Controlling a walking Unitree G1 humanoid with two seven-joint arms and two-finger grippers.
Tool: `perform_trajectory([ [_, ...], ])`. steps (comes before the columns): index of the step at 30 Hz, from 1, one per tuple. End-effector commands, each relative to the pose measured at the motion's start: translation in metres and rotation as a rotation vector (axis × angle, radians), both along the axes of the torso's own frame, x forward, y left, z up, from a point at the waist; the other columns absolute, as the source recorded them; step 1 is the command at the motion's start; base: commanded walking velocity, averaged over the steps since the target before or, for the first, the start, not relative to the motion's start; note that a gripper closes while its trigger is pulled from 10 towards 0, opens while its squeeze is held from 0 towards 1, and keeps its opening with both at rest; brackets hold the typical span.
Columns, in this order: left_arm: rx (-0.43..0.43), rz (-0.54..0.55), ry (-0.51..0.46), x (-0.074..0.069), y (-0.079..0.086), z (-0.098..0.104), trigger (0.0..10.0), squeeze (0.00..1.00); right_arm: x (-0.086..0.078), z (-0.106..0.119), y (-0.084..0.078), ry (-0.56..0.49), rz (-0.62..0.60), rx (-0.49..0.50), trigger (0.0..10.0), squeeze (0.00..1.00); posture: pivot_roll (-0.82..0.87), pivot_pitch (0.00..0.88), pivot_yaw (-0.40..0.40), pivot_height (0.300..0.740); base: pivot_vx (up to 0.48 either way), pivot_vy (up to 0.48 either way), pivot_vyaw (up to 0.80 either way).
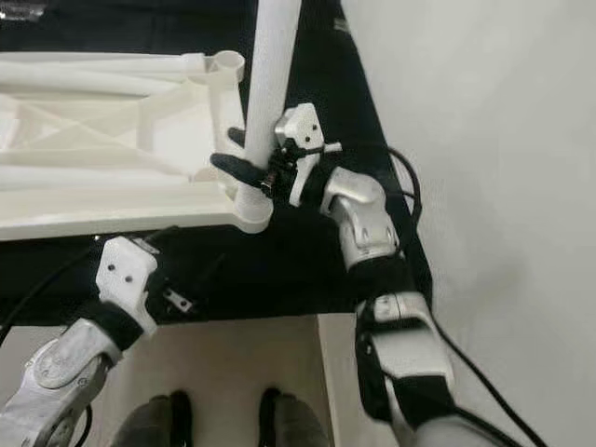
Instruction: Building children table
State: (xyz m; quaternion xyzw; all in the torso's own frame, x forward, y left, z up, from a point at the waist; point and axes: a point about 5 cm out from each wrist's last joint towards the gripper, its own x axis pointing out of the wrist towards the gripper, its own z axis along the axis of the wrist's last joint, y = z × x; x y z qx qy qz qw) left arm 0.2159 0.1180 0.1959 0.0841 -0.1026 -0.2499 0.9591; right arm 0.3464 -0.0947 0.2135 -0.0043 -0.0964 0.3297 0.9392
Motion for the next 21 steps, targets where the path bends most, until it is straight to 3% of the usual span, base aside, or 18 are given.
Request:
perform_trajectory([
  [1, 0.007, -0.023, -0.007, -0.006, -0.002, 0.006, 10.0, 0.0, -0.018, -0.072, -0.012, 0.343, -0.172, -0.114, 0.0, 0.0, 0.14, 0.27, -0.14, 0.74, 0.0, 0.0, 0.0],
  [4, -0.007, -0.03, -0.008, -0.009, -0.002, 0.008, 10.0, 0.0, -0.024, -0.073, -0.006, 0.344, -0.163, -0.115, 0.0, 0.0, 0.14, 0.263, -0.136, 0.74, 0.0, 0.0, 0.0],
  [5, -0.028, -0.035, 0.005, -0.014, -0.002, 0.007, 10.0, 0.0, -0.02, -0.067, 0.008, 0.304, -0.126, -0.132, 0.0, 0.0, 0.14, 0.255, -0.138, 0.74, 0.0, 0.0, 0.0],
  [7, -0.032, -0.035, 0.01, -0.016, -0.002, 0.007, 10.0, 0.0, -0.017, -0.064, 0.012, 0.294, -0.108, -0.138, 0.0, 0.0, 0.15, 0.254, -0.138, 0.74, 0.0, 0.0, 0.0],
  [8, -0.033, -0.029, 0.014, -0.017, -0.001, 0.006, 10.0, 0.0, -0.013, -0.06, 0.015, 0.28, -0.098, -0.139, 7.0, 0.0, 0.15, 0.253, -0.138, 0.74, 0.0, 0.0, 0.0],
  [9, -0.033, -0.029, 0.014, -0.017, -0.001, 0.006, 10.0, 0.0, -0.013, -0.06, 0.015, 0.28, -0.098, -0.139, 7.0, 0.0, 0.15, 0.253, -0.138, 0.74, 0.0, 0.0, 0.0],
  [10, -0.042, -0.016, 0.019, -0.019, 0.001, 0.006, 10.0, 0.0, -0.011, -0.053, 0.019, 0.254, -0.047, -0.127, 10.0, 0.0, 0.15, 0.248, -0.137, 0.74, 0.0, 0.0, 0.0],
  [11, -0.048, -0.007, 0.022, -0.021, 0.002, 0.005, 10.0, 0.0, -0.01, -0.048, 0.022, 0.236, -0.014, -0.117, 10.0, 0.0, 0.16, 0.248, -0.137, 0.74, 0.0, 0.0, 0.0],
  [12, -0.057, 0.005, 0.029, -0.023, 0.003, 0.005, 10.0, 0.0, -0.008, -0.041, 0.025, 0.216, 0.054, -0.109, 10.0, 1.0, 0.16, 0.246, -0.137, 0.74, 0.0, 0.0, 0.0],
  [13, -0.057, 0.005, 0.029, -0.023, 0.003, 0.005, 10.0, 0.0, -0.008, -0.041, 0.025, 0.216, 0.054, -0.109, 10.0, 1.0, 0.16, 0.246, -0.137, 0.74, 0.0, 0.0, 0.0],
  [15, -0.058, 0.019, 0.052, -0.027, 0.005, 0.0, 10.0, 0.0, -0.009, -0.015, 0.029, 0.089, 0.261, -0.109, 10.0, 1.0, 0.16, 0.244, -0.139, 0.74, 0.0, 0.0, 0.0],
  [16, -0.058, 0.019, 0.052, -0.027, 0.005, 0.0, 10.0, 0.0, -0.009, -0.015, 0.029, 0.089, 0.261, -0.109, 10.0, 1.0, 0.16, 0.244, -0.139, 0.74, 0.0, 0.0, 0.0],
  [17, -0.054, 0.02, 0.061, -0.028, 0.005, -0.001, 10.0, 0.0, -0.009, 0.0, 0.027, 0.057, 0.34, -0.076, 10.0, 1.0, 0.16, 0.246, -0.143, 0.74, 0.0, 0.0, 0.0],
  [18, -0.053, 0.022, 0.062, -0.027, 0.004, -0.002, 10.0, 0.0, -0.007, 0.007, 0.024, 0.026, 0.379, -0.1, 10.0, 0.0, 0.16, 0.244, -0.15, 0.74, 0.0, 0.0, 0.0],
  [21, -0.053, 0.019, 0.055, -0.024, 0.001, -0.001, 10.0, 0.0, -0.003, 0.014, 0.021, -0.013, 0.441, -0.152, 10.0, 0.0, 0.16, 0.241, -0.155, 0.74, 0.0, 0.0, 0.0],
])
